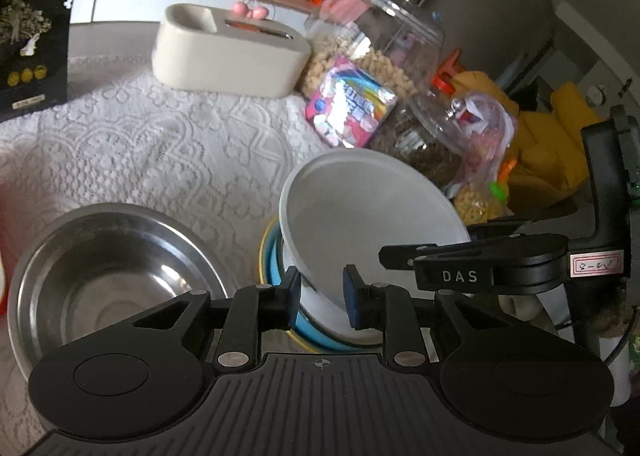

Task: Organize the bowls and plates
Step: 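Lower the white bowl into the blue bowl stack and release, then grasp the rim of the stacked bowls with the left gripper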

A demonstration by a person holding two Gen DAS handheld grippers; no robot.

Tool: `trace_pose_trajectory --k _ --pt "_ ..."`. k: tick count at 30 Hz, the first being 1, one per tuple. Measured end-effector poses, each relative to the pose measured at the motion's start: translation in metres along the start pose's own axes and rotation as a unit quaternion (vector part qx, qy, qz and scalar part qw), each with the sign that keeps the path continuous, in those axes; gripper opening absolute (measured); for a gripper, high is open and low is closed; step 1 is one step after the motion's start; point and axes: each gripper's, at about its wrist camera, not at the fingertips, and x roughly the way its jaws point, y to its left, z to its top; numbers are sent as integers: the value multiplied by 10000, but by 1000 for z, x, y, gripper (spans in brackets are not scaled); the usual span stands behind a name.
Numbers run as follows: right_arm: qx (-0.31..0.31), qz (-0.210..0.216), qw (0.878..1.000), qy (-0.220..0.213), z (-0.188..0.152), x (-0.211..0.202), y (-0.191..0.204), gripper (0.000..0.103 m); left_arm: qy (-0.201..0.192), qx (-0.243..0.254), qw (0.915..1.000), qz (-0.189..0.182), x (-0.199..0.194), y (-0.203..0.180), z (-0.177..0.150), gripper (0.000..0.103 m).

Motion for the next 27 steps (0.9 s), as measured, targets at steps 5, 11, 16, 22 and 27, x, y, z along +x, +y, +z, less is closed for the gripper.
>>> trace_pose_trajectory --k 5,11,16,22,27 --pt "-105 -254 9996 -103 2 2 2 51 132 65 9998 97 6 -3 -3 25" --pt "51 -108 9998 -167 0 3 -9 51 5 290 9988 401 6 -12 -9 25" --pt "110 86 9991 -395 0 5 -20 59 -13 -170 9988 464 10 -4 -16 26" --pt "144 462 9979 -431 -2 23 -38 59 -261 -661 9957 597 6 3 -14 27" --pt "29 1068 9937 -351 1 44 -48 59 -639 -1242 9893 428 -5 5 -21 27"
